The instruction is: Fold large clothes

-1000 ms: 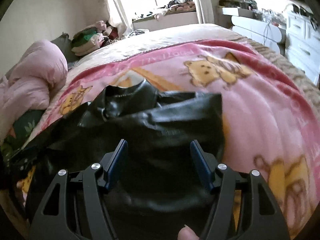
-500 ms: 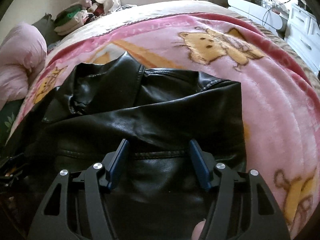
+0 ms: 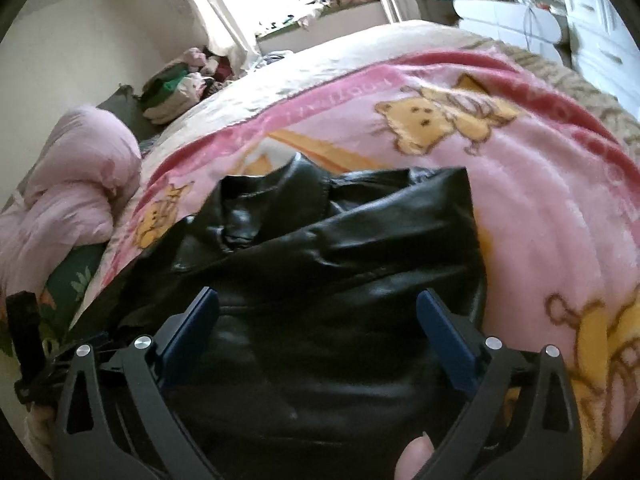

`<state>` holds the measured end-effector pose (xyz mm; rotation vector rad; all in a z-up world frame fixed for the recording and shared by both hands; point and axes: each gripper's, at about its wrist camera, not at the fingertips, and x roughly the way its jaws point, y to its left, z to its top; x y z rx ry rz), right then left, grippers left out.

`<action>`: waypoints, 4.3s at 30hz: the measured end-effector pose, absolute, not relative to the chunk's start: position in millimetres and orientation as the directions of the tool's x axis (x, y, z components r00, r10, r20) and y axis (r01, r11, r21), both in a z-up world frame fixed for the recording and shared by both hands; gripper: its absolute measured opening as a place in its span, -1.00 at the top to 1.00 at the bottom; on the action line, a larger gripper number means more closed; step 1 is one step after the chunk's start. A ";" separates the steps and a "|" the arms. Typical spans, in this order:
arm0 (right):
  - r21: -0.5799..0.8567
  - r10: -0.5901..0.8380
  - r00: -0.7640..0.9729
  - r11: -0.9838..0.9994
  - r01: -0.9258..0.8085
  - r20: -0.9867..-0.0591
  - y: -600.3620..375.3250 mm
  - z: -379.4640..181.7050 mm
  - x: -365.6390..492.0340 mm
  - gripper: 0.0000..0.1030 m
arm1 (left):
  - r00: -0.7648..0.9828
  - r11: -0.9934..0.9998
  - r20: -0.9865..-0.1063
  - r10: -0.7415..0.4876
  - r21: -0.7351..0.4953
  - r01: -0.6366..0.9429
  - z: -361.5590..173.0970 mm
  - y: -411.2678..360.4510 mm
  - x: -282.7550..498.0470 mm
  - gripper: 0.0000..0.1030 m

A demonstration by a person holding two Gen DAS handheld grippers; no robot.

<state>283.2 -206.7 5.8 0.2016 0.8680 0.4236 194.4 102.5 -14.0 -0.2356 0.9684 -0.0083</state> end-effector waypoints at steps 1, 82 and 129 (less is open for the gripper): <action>0.328 0.434 0.575 0.901 -0.284 -0.693 -203.6 8.9 280.5 -0.91 | 0.570 0.977 -0.814 -0.108 -0.194 -0.091 -12.4 100.7 192.4 -0.82; 0.216 0.631 0.297 0.606 -0.766 -0.717 146.4 28.5 171.2 -0.91 | 0.415 0.330 -0.832 0.369 -0.300 -0.895 5.4 363.6 21.3 -0.82; 0.208 0.563 0.523 0.782 -0.587 -0.640 1.1 33.4 152.3 -0.91 | 0.884 0.687 -0.365 0.290 -0.564 -0.458 115.4 302.8 30.8 1.00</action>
